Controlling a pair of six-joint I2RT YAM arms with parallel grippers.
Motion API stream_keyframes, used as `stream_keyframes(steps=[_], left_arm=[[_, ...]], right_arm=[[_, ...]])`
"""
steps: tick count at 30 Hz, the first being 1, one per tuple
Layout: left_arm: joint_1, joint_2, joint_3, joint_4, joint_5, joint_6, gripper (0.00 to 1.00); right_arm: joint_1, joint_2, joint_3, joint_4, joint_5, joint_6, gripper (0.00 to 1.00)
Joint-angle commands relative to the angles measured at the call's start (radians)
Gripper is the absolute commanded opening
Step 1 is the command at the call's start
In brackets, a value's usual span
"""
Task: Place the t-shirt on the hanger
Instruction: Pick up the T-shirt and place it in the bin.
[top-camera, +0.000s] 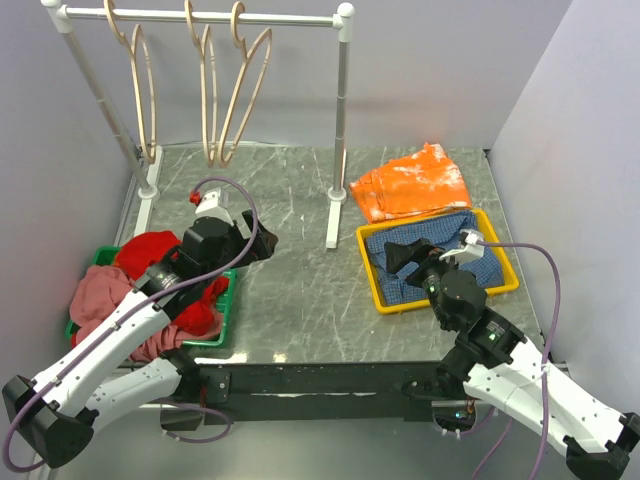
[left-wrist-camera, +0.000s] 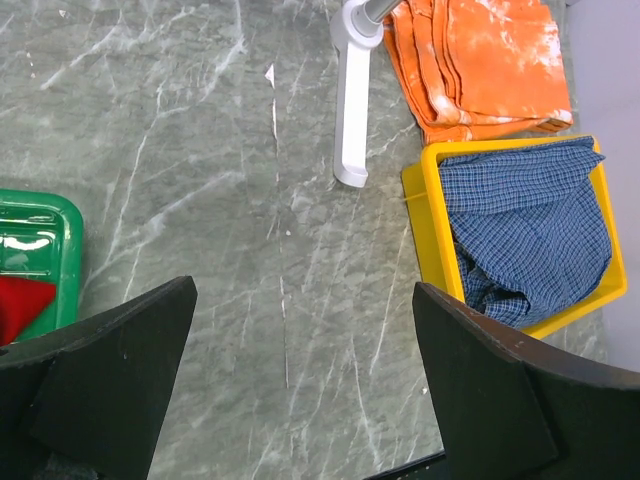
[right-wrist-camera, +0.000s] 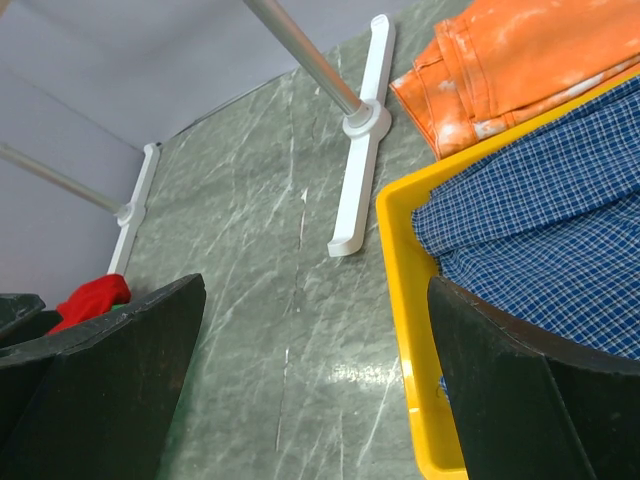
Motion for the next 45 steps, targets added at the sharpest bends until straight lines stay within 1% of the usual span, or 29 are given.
stream_keyframes(steps=[1,5,8,11,12,14,15,16,17,18,19,20,21,23,24,26,27,28,29,31,32,33,35,37,38,39,41,42,45], left_arm=[[0.001,-0.024,0.006,-0.006,-0.001,-0.013,0.96],[0.003,-0.024,0.024,-0.075,-0.03,-0.029,0.96],[0.001,-0.009,0.035,-0.122,-0.055,-0.07,0.96],[0.003,0.004,0.048,-0.214,-0.144,-0.163,0.96],[0.001,0.008,0.052,-0.291,-0.222,-0.249,0.96],[0.014,0.039,0.094,-0.418,-0.299,-0.367,0.96],[0.021,0.056,0.113,-0.481,-0.331,-0.469,0.97],[0.035,0.071,0.13,-0.606,-0.4,-0.515,0.96],[0.041,0.097,0.15,-0.659,-0.429,-0.558,0.96],[0.052,0.105,0.153,-0.707,-0.451,-0.646,0.96],[0.079,0.107,0.153,-0.76,-0.472,-0.67,0.98],[0.096,0.102,0.148,-0.773,-0.48,-0.682,0.99],[0.13,0.094,0.145,-0.788,-0.488,-0.713,0.98],[0.172,0.067,0.122,-0.781,-0.511,-0.698,0.95],[0.226,0.059,0.108,-0.781,-0.509,-0.69,0.94],[0.283,0.042,0.056,-0.753,-0.479,-0.653,0.89],[0.32,0.036,0.039,-0.75,-0.472,-0.658,0.87],[0.328,0.025,0.017,-0.759,-0.474,-0.679,0.82],[0.331,0.018,0.012,-0.771,-0.492,-0.722,0.8],[0.342,-0.008,0.013,-0.779,-0.535,-0.753,0.79],[0.353,-0.016,0.018,-0.759,-0.575,-0.738,0.79],[0.386,-0.019,0.022,-0.745,-0.586,-0.725,0.8],[0.431,-0.01,0.029,-0.707,-0.6,-0.667,0.79],[0.501,0.02,0.033,-0.664,-0.6,-0.644,0.78],[0.526,0.028,0.032,-0.628,-0.588,-0.58,0.78],[0.566,0.04,0.026,-0.535,-0.554,-0.548,0.77],[0.603,0.06,0.018,-0.447,-0.52,-0.454,0.76],[0.629,0.094,0.024,-0.416,-0.493,-0.434,0.74],[0.679,0.152,0.035,-0.351,-0.485,-0.383,0.71]], right_arm=[[0.005,-0.013,0.006,0.011,0.021,-0.002,1.0],[0.005,-0.012,0.006,0.011,0.012,0.004,1.0],[0.005,-0.006,0.003,0.016,0.007,0.001,1.0],[0.005,0.008,0.012,0.01,-0.004,-0.004,1.0],[0.005,0.016,0.024,0.006,-0.008,-0.004,1.0],[0.003,0.016,0.029,0.005,-0.027,-0.008,1.0],[0.005,0.016,0.023,0.014,-0.033,-0.007,1.0],[0.005,0.016,0.015,0.038,-0.037,-0.004,1.0],[0.005,0.016,0.006,0.054,-0.056,-0.004,1.0],[0.005,0.02,-0.008,0.066,-0.068,-0.005,1.0],[0.005,0.025,-0.011,0.084,-0.079,-0.004,1.0],[0.005,0.031,-0.013,0.089,-0.091,-0.004,1.0],[0.005,0.048,-0.013,0.092,-0.114,-0.004,1.0],[0.003,0.066,-0.011,0.095,-0.131,-0.001,1.0],[0.005,0.082,-0.005,0.089,-0.146,0.002,1.0],[0.003,0.091,-0.002,0.085,-0.154,0.007,1.0],[0.005,0.093,-0.007,0.088,-0.157,0.007,1.0],[0.005,0.091,-0.011,0.097,-0.165,0.011,1.0],[0.003,0.088,-0.016,0.105,-0.168,0.013,1.0],[0.003,0.08,-0.03,0.124,-0.188,0.016,1.0],[0.005,0.08,-0.033,0.128,-0.195,0.018,1.0],[0.005,0.082,-0.033,0.126,-0.2,0.016,1.0],[0.005,0.091,-0.028,0.121,-0.211,0.018,1.0],[0.005,0.094,-0.023,0.103,-0.212,0.016,1.0],[0.005,0.096,-0.022,0.098,-0.211,0.018,1.0],[0.005,0.093,-0.022,0.097,-0.212,0.016,1.0],[0.005,0.086,-0.028,0.098,-0.214,0.018,1.0],[0.005,0.085,-0.031,0.101,-0.215,0.018,1.0],[0.005,0.079,-0.031,0.097,-0.222,0.022,1.0]])
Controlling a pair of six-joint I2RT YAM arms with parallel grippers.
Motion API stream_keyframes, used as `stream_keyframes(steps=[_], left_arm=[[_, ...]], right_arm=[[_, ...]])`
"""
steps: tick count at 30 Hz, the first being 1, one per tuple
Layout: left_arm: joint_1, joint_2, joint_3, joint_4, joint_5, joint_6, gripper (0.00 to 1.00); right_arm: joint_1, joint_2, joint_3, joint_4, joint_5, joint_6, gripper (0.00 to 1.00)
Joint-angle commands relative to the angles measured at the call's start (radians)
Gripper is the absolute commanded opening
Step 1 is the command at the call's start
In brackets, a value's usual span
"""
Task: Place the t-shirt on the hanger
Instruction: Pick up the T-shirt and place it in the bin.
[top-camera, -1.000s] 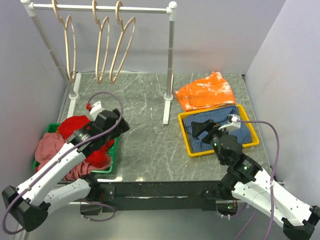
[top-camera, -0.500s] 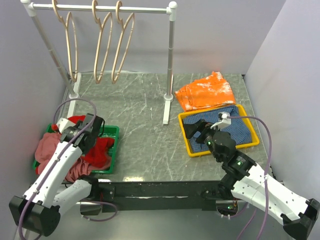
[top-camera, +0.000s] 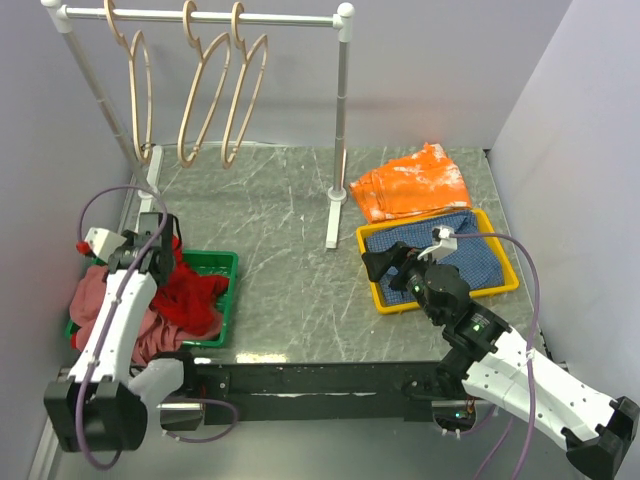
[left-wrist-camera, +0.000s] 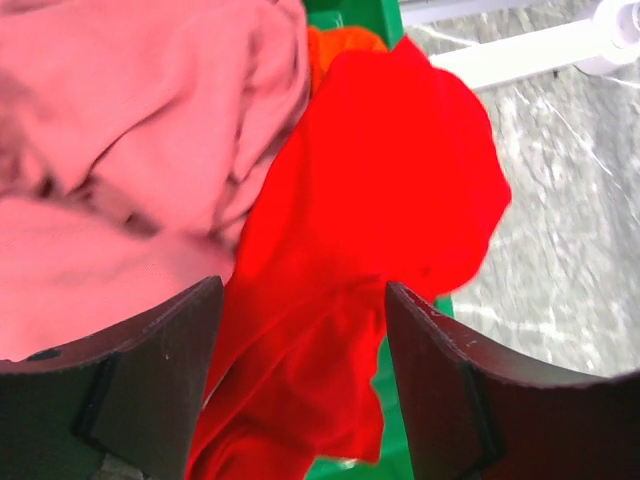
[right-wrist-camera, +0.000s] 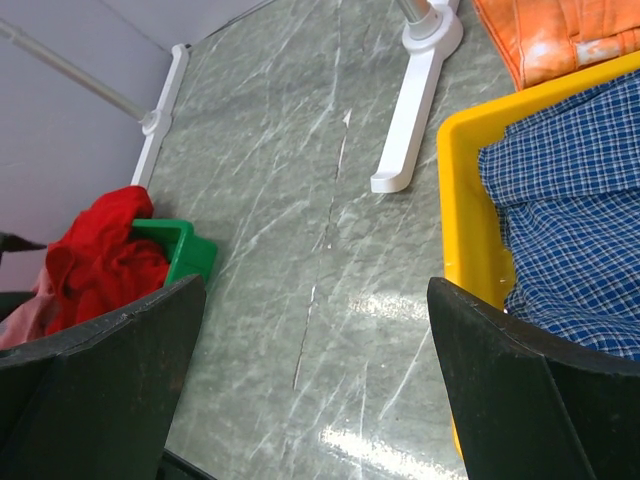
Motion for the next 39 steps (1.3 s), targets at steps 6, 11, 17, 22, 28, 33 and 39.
stream_keyframes(steps=[6,11,17,22,28,33,39], left_arm=[[0.14,0.064,-0.039,0.3,0.137,0.21,0.54],[0.166,0.07,-0.062,0.341,0.215,0.24,0.37],[0.177,-0.016,0.019,0.297,0.252,0.281,0.01],[0.178,-0.103,0.238,0.211,0.277,0.387,0.01],[0.178,-0.185,0.502,0.221,0.335,0.503,0.01],[0.178,-0.159,0.787,0.227,0.419,0.553,0.01],[0.178,-0.079,1.08,0.243,0.626,0.586,0.01]], right_arm=[[0.005,-0.009,-0.016,0.027,-0.005,0.018,1.0],[0.005,0.001,-0.003,0.023,-0.006,0.009,1.0],[0.005,0.003,0.012,0.024,-0.003,0.001,1.0],[0.005,0.018,0.03,0.05,0.003,-0.006,1.0],[0.005,0.066,0.107,0.056,-0.009,-0.034,1.0],[0.005,0.08,0.156,0.094,-0.063,-0.065,1.0],[0.005,0.103,0.211,0.124,-0.143,-0.097,1.0]])
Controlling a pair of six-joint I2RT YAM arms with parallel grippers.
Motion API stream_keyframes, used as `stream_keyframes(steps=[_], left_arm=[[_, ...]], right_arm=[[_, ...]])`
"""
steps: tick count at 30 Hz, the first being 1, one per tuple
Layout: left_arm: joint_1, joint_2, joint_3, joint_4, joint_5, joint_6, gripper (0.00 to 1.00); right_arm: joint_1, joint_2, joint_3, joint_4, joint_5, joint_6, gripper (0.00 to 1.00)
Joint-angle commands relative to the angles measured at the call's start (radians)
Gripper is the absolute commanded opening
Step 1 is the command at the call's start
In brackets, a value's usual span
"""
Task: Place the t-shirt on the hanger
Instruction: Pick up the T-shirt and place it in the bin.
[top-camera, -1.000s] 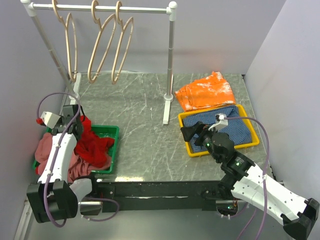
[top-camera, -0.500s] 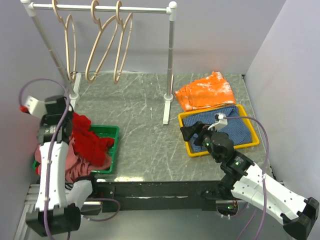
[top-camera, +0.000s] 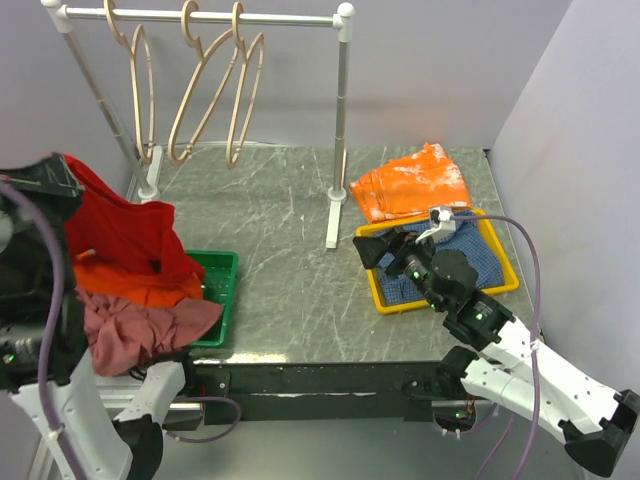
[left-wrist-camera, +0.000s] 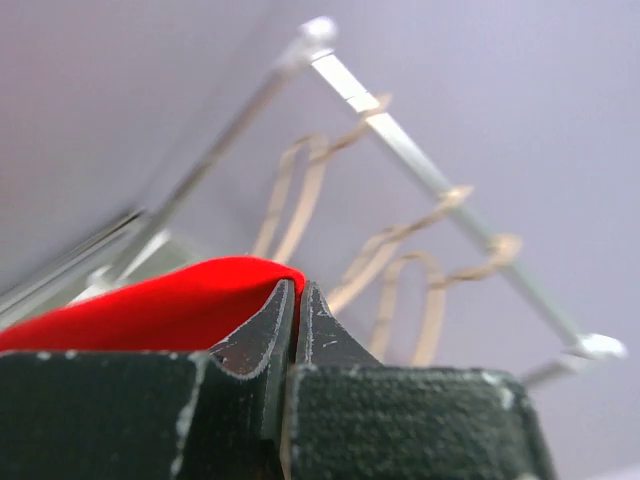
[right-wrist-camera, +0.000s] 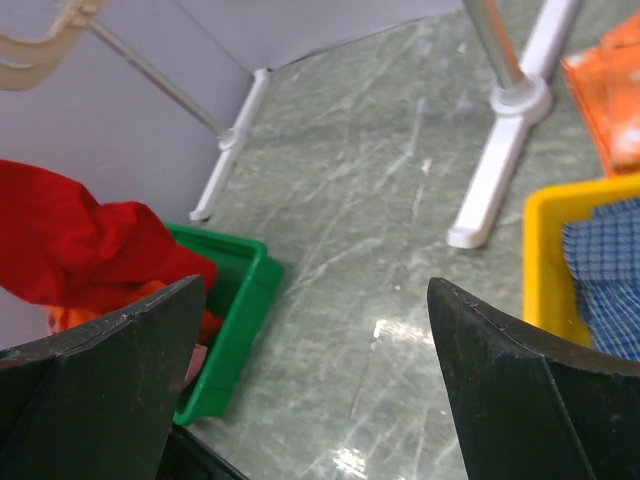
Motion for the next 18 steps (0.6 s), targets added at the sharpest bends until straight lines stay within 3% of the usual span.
stream_keyframes(steps=[1,8,13,18], left_arm=[[0.005,0.046,0.173,0.1,0.198,0.039,0.01],[0.005,0.17,0.158,0.204,0.448,0.037,0.01],[0.004,0.226,0.016,0.293,0.611,-0.005,0.01],[0.004,0.21,-0.098,0.315,0.625,-0.009,0.01]], right_arm=[[0.003,0.03,0.079,0.09,-0.084,-0.047,1.0],[0.026,0.154,0.104,0.319,-0.344,-0.019,1.0],[0.064,0.248,0.125,0.334,-0.329,-0.041,1.0],[0.147,0.299,0.117,0.366,-0.301,-0.1,1.0]])
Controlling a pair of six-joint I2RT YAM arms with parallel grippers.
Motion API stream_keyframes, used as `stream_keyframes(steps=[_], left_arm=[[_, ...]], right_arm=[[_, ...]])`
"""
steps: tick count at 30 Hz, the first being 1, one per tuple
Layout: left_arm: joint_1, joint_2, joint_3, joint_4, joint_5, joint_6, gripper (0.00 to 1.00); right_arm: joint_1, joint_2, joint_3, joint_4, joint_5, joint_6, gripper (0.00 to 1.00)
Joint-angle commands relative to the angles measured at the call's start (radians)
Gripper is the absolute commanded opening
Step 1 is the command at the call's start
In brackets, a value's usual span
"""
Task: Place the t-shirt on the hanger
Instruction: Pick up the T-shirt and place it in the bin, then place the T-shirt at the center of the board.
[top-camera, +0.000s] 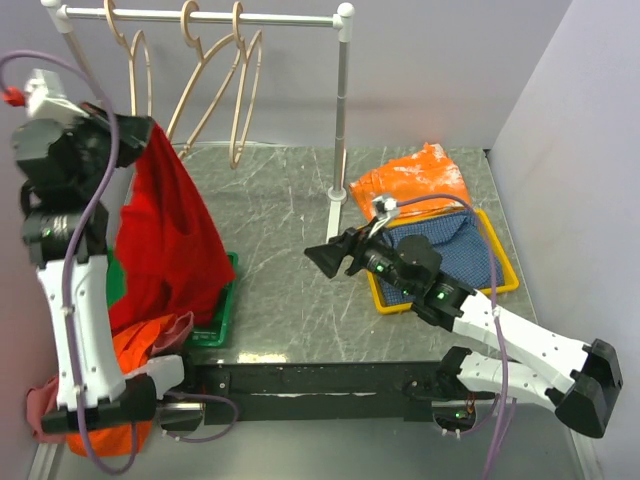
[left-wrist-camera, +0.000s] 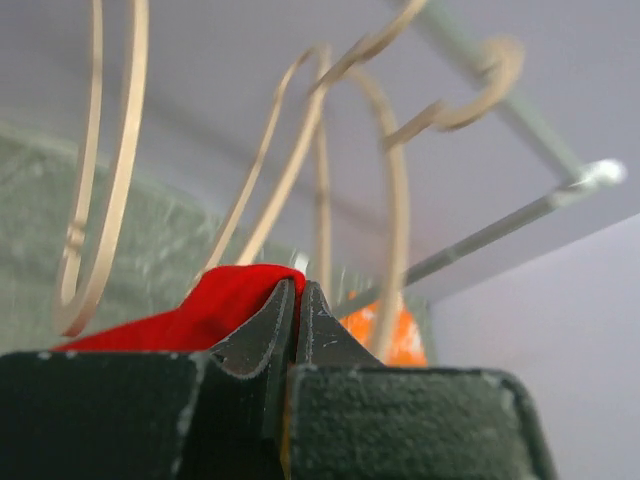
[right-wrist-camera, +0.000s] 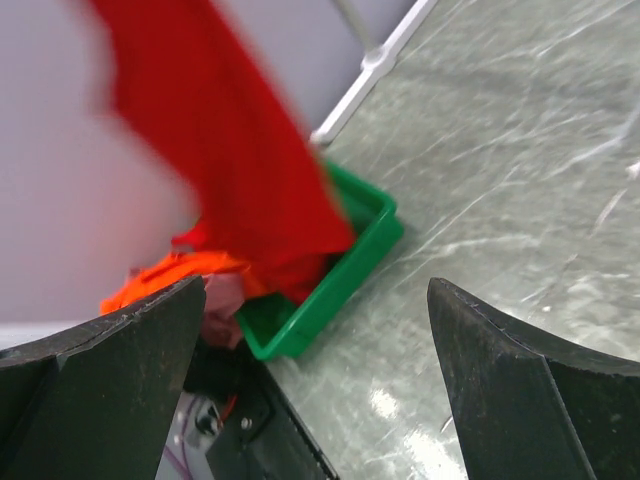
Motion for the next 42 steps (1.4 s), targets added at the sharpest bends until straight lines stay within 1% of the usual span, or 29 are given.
stream_keyframes(steps=[1,2,4,5,8,9,12,18,19,22,27,31,36,39,40,42], left_arm=[[0.002,-0.034,-0.033,0.048,0.055,-0.012,0.01],[0.002,-0.055,-0.069,0.02,-0.006,-0.02,0.01],[0.002,-0.1,-0.149,0.011,-0.034,-0.031,0.01],[0.002,-0.146,-0.219,-0.008,-0.112,-0.037,0.01],[0.001,-0.207,-0.298,-0.066,-0.204,-0.016,0.01],[0.002,-0.212,-0.294,-0.096,-0.204,0.0,0.01],[0.002,-0.234,-0.272,-0.078,-0.156,0.015,0.01],[0.002,-0.145,-0.11,-0.032,-0.004,0.021,0.01],[0.002,-0.11,-0.046,-0.034,0.007,0.024,0.01],[0.002,-0.036,0.085,-0.054,0.064,0.037,0.01],[0.002,0.021,0.189,-0.051,0.125,0.032,0.01],[-0.01,0.079,0.312,-0.057,0.17,0.026,0.01],[-0.027,0.118,0.397,-0.008,0.262,-0.031,0.01],[-0.035,0.13,0.423,0.06,0.326,-0.089,0.01],[-0.038,0.128,0.421,0.12,0.343,-0.109,0.01],[-0.044,0.13,0.418,0.187,0.392,-0.182,0.01]], right_arm=[[0.102,0.034,0.039,0.08,0.044,-0.068,1.0],[0.115,0.038,0.04,0.071,0.068,-0.074,1.0],[0.129,0.039,0.037,0.06,0.113,-0.069,1.0],[0.129,0.032,0.028,0.062,0.122,-0.069,1.0],[0.129,0.008,0.001,0.056,0.164,-0.08,1.0],[0.129,0.005,0.005,0.046,0.17,-0.086,1.0],[0.13,0.028,0.022,0.037,0.17,-0.107,1.0],[0.145,0.055,0.089,0.009,0.167,-0.137,1.0],[0.145,0.054,0.094,0.008,0.168,-0.138,1.0],[0.145,0.049,0.105,0.008,0.171,-0.14,1.0],[0.145,0.057,0.132,-0.004,0.177,-0.147,1.0],[0.147,0.057,0.152,-0.007,0.181,-0.158,1.0],[0.145,0.062,0.189,-0.021,0.191,-0.176,1.0],[0.147,0.065,0.215,-0.032,0.199,-0.192,1.0],[0.147,0.065,0.221,-0.037,0.201,-0.193,1.0],[0.147,0.06,0.241,-0.046,0.21,-0.203,1.0]])
